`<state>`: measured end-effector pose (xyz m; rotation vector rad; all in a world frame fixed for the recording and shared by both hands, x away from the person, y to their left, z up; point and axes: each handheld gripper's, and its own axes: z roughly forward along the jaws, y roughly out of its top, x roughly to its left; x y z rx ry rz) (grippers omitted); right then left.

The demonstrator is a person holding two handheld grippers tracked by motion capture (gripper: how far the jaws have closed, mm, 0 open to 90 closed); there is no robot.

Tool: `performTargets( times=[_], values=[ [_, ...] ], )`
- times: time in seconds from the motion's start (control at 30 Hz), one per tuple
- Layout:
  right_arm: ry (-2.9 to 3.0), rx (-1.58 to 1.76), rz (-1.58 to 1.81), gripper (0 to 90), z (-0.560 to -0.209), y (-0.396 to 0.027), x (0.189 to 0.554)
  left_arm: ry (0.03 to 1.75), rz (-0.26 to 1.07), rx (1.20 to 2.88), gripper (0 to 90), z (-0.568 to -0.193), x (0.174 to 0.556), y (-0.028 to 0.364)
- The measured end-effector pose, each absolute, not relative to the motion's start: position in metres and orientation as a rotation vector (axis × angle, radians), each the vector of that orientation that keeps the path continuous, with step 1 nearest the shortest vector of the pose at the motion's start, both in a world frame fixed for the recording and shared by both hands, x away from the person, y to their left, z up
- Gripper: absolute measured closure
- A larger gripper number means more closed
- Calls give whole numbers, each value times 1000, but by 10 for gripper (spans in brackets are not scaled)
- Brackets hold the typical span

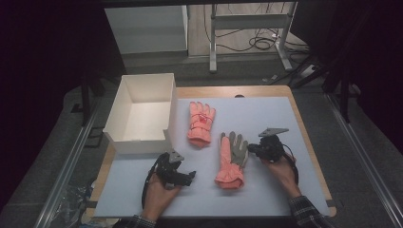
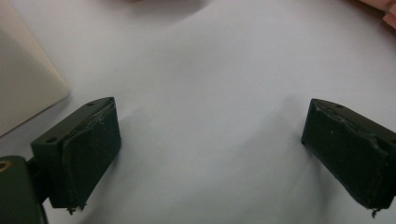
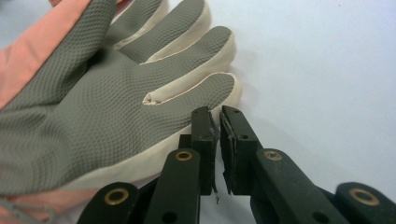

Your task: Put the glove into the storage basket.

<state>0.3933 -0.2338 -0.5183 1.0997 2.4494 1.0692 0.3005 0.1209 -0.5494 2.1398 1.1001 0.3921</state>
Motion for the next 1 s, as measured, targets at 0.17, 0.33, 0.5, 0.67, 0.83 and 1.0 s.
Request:
performTargets(
  times=[0.17, 0.33, 0.5, 0.67, 0.83, 1.0],
  values=[
    [2455, 1095, 1070, 830, -520, -225, 400, 1100, 392, 2140, 45, -549, 301, 121],
    [2451, 1089, 1068, 802, -517, -225, 400, 1100, 392, 2140, 45, -549, 301, 121],
    [2447, 1072, 1086, 763, -507, -221, 402, 1100, 392, 2140, 45, -549, 301, 121],
    [2454, 1041, 1134, 725, -492, -205, 411, 1099, 392, 2140, 45, -549, 301, 121],
    [2474, 991, 1151, 686, -479, -182, 424, 1099, 391, 2141, 45, -549, 301, 121],
    [2493, 960, 1154, 639, -472, -158, 440, 1099, 390, 2143, 45, -549, 301, 121]
  ],
)
